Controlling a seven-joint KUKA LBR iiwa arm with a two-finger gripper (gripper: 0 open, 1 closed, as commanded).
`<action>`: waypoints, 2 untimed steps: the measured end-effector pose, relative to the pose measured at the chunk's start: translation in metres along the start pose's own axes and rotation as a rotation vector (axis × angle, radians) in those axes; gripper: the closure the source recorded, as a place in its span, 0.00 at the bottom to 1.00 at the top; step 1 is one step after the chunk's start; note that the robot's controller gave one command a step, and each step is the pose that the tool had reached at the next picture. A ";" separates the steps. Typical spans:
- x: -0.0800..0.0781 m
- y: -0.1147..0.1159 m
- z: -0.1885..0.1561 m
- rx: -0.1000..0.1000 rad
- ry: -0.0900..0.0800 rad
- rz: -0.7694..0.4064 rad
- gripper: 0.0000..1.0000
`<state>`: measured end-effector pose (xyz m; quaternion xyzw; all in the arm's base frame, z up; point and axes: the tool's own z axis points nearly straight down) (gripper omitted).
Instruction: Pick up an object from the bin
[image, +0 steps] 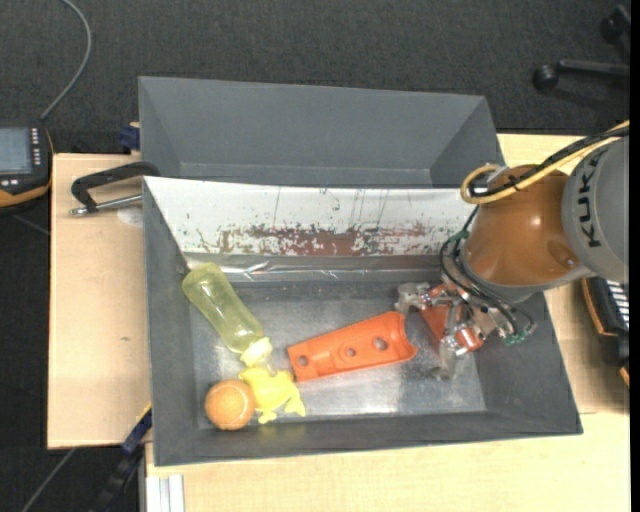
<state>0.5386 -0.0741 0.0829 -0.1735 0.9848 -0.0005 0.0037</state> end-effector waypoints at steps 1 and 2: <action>-0.021 0.039 0.006 -0.002 0.000 -0.069 0.00; -0.019 0.053 0.010 -0.001 -0.002 -0.147 1.00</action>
Offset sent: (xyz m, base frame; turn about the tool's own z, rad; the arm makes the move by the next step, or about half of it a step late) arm -0.0015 0.0553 -0.0107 -0.1486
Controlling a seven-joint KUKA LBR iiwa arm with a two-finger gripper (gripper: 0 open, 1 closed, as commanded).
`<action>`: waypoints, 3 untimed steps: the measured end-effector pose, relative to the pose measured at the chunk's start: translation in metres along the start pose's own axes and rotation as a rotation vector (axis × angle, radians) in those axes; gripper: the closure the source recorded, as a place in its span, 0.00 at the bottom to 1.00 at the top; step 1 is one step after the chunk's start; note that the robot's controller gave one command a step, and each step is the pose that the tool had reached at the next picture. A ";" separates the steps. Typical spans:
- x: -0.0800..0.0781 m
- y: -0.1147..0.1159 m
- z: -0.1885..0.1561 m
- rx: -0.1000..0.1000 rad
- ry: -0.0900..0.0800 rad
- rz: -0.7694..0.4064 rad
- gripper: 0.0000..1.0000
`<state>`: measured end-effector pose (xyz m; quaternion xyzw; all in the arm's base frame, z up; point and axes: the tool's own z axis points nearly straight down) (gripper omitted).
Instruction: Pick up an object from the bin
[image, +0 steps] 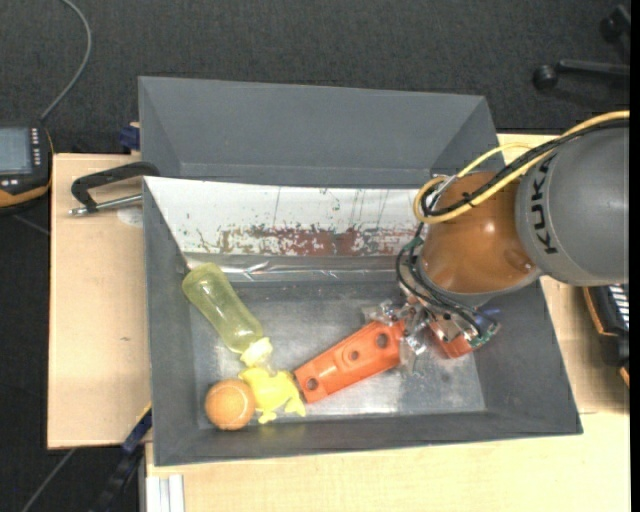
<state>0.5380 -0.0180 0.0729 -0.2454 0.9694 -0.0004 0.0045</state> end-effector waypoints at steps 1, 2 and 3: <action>0.000 0.000 0.000 0.000 0.000 -0.001 1.00; 0.000 0.000 0.000 0.000 0.000 -0.001 1.00; 0.000 0.000 0.000 0.000 0.000 -0.001 1.00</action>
Offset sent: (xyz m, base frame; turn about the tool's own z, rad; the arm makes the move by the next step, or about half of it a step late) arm 0.0000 0.0000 0.0000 0.0000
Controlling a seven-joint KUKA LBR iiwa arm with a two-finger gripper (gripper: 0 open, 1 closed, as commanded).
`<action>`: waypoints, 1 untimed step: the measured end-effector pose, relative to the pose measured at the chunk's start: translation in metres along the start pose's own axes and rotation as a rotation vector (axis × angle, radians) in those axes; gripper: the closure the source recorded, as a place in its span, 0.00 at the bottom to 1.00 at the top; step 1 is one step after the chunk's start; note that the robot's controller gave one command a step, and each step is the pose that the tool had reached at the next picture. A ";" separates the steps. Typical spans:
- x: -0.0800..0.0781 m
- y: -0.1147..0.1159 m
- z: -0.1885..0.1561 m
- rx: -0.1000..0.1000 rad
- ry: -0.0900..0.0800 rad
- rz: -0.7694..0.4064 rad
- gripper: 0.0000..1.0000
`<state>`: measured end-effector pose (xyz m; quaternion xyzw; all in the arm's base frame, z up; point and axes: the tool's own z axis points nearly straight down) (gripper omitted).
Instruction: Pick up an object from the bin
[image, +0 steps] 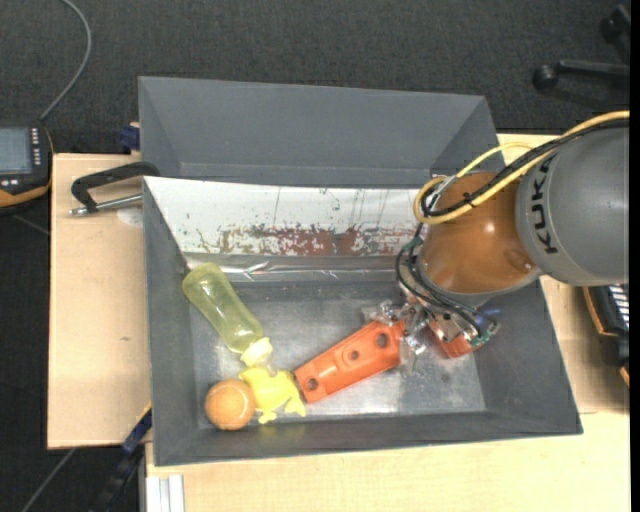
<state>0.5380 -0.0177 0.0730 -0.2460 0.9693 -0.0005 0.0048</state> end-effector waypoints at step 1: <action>0.000 0.000 0.000 0.000 0.000 0.000 1.00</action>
Offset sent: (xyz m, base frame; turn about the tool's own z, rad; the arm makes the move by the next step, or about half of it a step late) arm 0.0000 0.0000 0.0000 0.0000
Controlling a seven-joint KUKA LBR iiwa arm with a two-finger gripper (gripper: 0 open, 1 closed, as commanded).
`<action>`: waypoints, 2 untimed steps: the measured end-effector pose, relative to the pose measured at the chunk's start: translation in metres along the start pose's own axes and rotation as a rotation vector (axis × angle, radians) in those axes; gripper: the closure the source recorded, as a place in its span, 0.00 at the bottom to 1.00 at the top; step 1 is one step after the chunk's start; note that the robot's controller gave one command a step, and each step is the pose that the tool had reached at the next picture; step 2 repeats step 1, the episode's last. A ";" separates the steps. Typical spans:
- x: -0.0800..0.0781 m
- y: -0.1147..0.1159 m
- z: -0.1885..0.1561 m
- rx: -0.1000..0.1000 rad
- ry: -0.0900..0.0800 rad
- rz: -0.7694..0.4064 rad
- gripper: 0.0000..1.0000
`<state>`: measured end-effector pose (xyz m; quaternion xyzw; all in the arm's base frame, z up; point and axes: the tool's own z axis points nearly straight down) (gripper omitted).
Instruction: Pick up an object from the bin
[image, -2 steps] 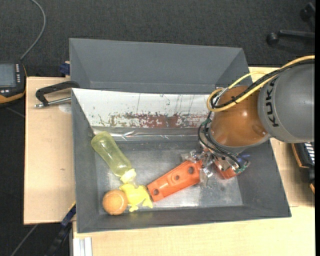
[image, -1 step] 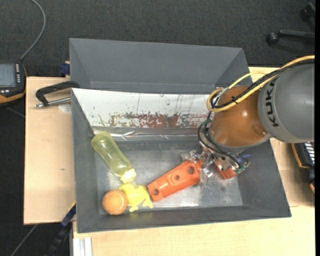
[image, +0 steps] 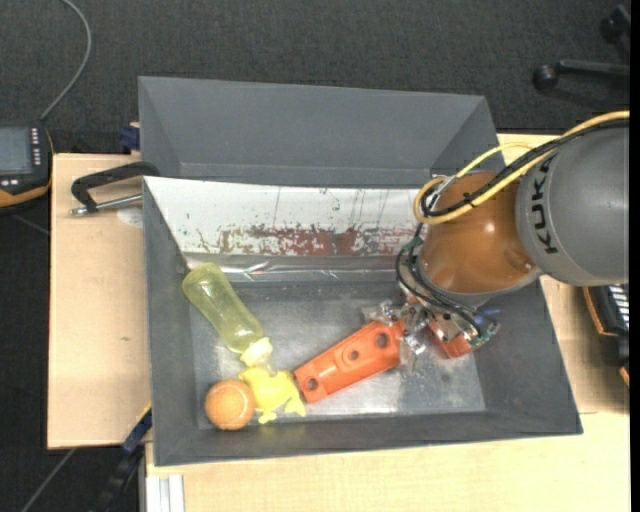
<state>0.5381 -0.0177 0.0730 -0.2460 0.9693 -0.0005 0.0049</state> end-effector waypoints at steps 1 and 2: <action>0.000 0.000 0.000 0.000 0.000 0.000 1.00; 0.000 0.000 0.000 0.000 0.000 0.000 1.00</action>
Offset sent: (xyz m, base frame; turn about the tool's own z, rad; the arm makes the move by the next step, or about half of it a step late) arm 0.0000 0.0000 0.0000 0.0000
